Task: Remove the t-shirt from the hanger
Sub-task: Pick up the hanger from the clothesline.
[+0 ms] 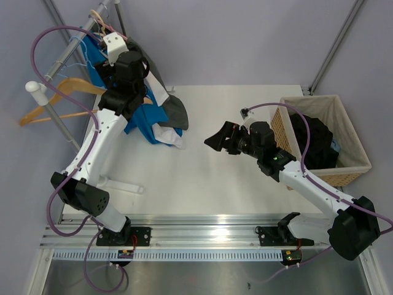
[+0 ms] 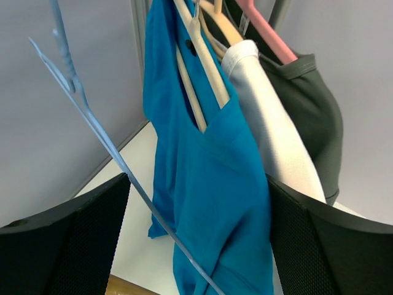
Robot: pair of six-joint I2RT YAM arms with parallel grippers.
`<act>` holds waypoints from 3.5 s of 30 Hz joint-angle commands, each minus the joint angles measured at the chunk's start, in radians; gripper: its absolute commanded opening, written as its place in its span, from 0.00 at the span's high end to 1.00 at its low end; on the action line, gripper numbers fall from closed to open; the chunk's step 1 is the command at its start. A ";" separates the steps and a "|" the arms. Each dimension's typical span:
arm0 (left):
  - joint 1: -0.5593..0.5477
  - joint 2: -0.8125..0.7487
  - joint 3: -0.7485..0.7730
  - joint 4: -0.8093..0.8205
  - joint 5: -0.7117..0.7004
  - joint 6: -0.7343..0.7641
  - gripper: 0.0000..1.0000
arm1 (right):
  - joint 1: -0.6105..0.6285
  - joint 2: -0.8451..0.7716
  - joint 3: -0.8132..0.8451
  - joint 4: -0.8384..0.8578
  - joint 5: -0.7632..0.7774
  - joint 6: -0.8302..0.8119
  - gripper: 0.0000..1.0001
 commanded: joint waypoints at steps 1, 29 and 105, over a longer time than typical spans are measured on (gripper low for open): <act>0.019 -0.039 -0.023 0.003 -0.024 -0.038 0.14 | 0.016 -0.018 0.035 0.044 0.003 -0.018 0.03; 0.028 0.039 0.104 -0.004 0.057 0.094 0.34 | 0.025 0.004 0.056 0.025 0.006 -0.036 0.03; -0.233 -0.706 -0.395 -0.096 0.488 -0.101 1.00 | 0.061 0.049 0.101 -0.013 -0.015 -0.061 0.03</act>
